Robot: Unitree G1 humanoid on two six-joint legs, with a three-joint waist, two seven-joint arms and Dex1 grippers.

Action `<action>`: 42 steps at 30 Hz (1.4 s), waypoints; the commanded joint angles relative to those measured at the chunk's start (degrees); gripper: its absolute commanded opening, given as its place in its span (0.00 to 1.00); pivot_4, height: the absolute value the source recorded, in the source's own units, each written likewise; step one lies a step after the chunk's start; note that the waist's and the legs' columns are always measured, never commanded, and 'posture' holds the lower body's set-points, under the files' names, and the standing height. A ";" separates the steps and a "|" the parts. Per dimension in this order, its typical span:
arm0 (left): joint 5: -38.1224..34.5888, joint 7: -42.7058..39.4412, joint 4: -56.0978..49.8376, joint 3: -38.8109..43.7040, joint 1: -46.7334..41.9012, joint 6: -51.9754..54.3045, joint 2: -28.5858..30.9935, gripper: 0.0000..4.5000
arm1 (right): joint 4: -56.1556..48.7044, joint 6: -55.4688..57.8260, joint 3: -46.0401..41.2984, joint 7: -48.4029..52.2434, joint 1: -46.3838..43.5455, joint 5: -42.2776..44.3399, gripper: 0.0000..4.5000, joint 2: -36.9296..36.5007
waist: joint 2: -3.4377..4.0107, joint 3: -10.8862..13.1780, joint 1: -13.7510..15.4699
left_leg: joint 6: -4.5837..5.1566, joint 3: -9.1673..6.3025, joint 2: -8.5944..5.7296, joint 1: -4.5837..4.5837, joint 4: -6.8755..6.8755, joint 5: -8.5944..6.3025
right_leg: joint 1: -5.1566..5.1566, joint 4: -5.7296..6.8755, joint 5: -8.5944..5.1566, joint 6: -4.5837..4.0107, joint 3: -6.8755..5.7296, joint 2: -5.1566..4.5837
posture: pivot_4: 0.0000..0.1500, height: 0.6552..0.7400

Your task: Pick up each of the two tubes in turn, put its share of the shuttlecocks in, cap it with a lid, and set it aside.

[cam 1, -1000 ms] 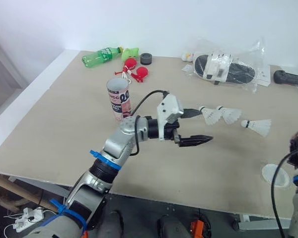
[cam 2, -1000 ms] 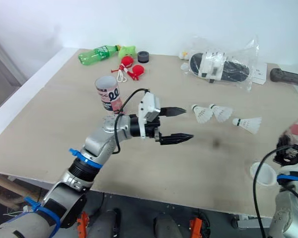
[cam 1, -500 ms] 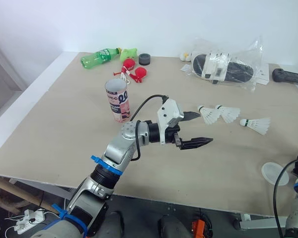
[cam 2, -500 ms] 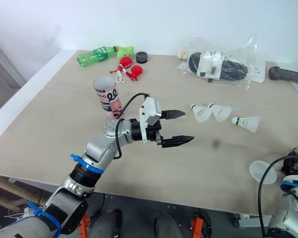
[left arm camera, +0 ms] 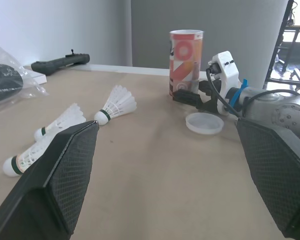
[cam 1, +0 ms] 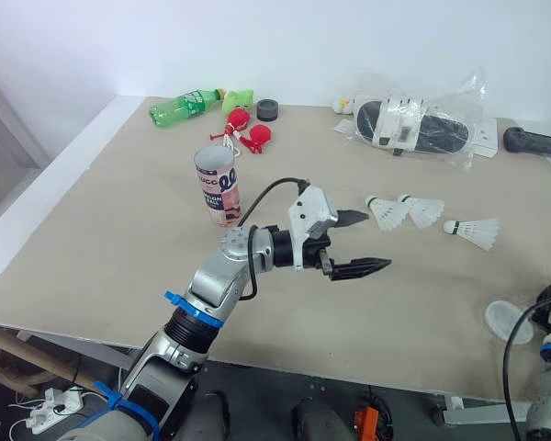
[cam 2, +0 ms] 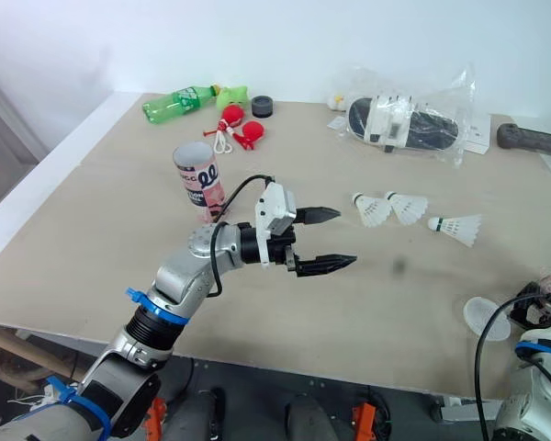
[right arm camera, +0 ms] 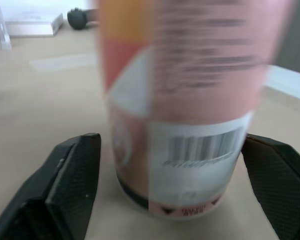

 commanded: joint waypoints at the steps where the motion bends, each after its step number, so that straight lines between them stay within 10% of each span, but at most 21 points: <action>1: -0.77 -0.43 -1.83 0.24 -0.45 -0.25 -0.39 1.00 | -3.59 -1.00 -0.43 -0.62 0.58 0.54 0.99 -0.37 | 0.00 0.00 -0.02 | 0.00 0.00 0.00 0.00 0.00 0.00 | 0.00 0.00 0.00 0.00 0.00 0.00 | 1.00 1.00; 10: -0.58 -0.75 -0.98 0.25 -0.78 -0.74 -0.87 1.00 | -10.92 1.34 -0.18 -1.34 3.37 2.11 0.99 0.85 | 0.01 0.00 -0.01 | 0.00 0.00 0.00 0.00 0.01 0.00 | 0.00 0.00 0.01 0.02 0.01 0.00 | 1.00 1.00; 22: -0.46 1.94 -5.07 3.82 6.95 0.47 4.32 1.00 | -45.17 13.48 -0.53 -0.63 23.64 11.08 0.99 8.06 | 0.14 -0.08 -0.03 | 0.03 -0.01 0.03 -0.01 -0.01 -0.03 | -0.01 0.00 -0.11 0.11 -0.01 0.00 | 1.00 1.00; 27: 1.21 8.54 -9.64 9.08 14.92 -0.01 8.31 1.00 | -58.56 19.23 12.89 11.91 29.96 12.47 0.99 1.55 | 0.18 -0.11 -0.37 | 0.03 -0.01 0.08 0.02 0.01 -0.02 | -0.01 0.00 -0.06 0.08 -0.02 0.01 | 1.00 1.00; 34: 6.49 24.47 -19.42 19.06 30.04 -5.98 8.99 1.00 | -62.01 33.38 30.75 23.91 5.85 18.50 0.99 -14.73 | -0.21 0.09 -0.15 | 0.10 0.40 0.25 0.04 0.31 0.08 | -0.08 -0.01 0.18 -0.04 0.45 0.13 | 1.00 1.00; 42: 10.50 35.47 -14.43 23.53 28.93 -8.39 7.04 1.00 | -57.24 39.04 39.48 29.86 -8.96 19.98 0.99 -16.43 | -1.24 0.29 1.81 | 0.17 0.50 0.13 -0.29 0.42 0.15 | -0.03 -0.15 0.28 0.47 0.46 0.00 | 1.00 1.00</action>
